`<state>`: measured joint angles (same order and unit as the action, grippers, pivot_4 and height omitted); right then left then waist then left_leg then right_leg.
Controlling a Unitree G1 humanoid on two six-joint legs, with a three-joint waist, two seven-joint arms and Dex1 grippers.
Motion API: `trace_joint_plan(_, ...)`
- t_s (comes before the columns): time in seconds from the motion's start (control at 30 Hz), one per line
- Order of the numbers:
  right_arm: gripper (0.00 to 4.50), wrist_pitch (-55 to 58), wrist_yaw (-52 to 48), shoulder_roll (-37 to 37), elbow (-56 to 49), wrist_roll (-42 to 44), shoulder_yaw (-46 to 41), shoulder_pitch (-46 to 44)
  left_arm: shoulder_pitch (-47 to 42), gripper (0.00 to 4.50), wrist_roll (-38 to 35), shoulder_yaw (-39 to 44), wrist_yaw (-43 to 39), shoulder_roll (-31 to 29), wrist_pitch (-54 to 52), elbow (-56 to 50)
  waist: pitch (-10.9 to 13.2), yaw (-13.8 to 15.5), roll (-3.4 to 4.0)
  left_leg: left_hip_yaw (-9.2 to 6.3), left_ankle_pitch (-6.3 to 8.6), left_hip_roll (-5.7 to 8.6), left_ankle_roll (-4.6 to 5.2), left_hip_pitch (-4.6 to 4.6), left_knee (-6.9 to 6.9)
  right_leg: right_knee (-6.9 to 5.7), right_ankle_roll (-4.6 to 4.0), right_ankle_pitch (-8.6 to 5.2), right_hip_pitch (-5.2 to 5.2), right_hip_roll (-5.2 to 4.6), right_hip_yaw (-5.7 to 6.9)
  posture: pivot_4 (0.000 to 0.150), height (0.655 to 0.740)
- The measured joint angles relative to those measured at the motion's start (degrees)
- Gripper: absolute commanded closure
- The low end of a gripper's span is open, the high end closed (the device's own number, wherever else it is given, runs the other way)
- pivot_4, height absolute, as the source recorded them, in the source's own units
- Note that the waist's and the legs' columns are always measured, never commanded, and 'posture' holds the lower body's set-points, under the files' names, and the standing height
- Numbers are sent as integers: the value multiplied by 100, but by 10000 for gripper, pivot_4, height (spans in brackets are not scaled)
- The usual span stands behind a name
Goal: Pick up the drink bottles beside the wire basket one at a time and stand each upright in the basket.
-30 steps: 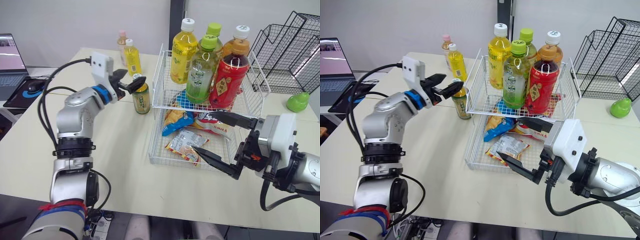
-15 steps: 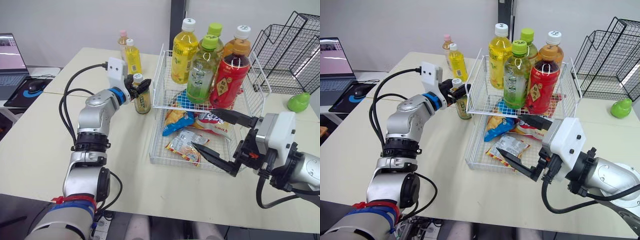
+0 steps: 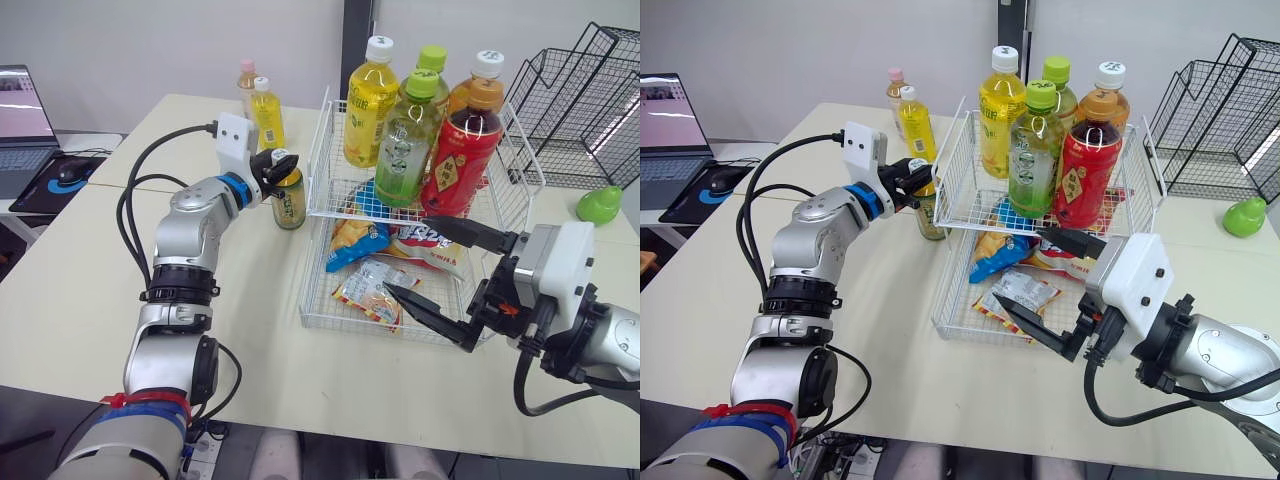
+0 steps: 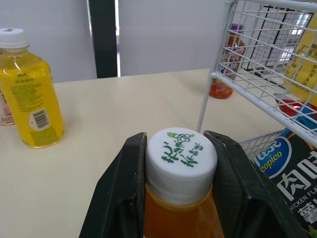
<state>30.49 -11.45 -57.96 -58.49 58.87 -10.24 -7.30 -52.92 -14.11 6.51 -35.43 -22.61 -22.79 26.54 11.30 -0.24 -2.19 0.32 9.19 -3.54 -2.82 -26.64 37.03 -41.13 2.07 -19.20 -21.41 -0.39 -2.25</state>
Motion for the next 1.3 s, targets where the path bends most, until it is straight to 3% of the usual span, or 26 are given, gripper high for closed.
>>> trace_joint_plan(0.3, 0, -77, -492, 84, 92, 202, -1136, 277, -461, 31141, -174, -131, -1093, -833, -427, -140, 1, -1, -1, -3, 0, 0, 0, -4, 0, 3, 0, 0, -1, 3, 5, 1500, 6978)
trace_joint_plan(0.47, 0, -82, -1189, -19, 332, 389, -2154, 702, -1546, 31142, -394, -69, -2007, -1527, -759, 435, 3, 1, -4, -5, 0, 1, 0, -9, -2, 9, 0, 0, -4, 3, 10, 1500, 6978)
trace_joint_plan(0.7, 0, 54, -1363, -125, 346, 776, -2478, 926, -3058, 31143, -618, -86, -3048, -2003, -1478, 1212, 4, -5, -5, -6, 0, 0, 1, -11, -1, 9, 1, -1, -4, 4, 11, 1500, 6978)
trace_joint_plan(1.0, 0, 127, -1440, -124, 341, 757, -2517, 1071, -4844, 31143, -616, -299, -4048, -1942, -2233, 2109, 6, -33, -7, -8, 1, -2, 1, -10, -3, 9, 18, -12, -6, 5, 12, 1500, 6978)
trace_joint_plan(1.3, 0, 127, -1309, -99, 355, 570, -2460, 1043, -4990, 31143, -488, -466, -4292, -1237, -2005, 2611, 7, -73, -6, -1, 1, -1, 1, -15, -7, 9, 5, -5, -17, 3, 4, 1500, 6978)
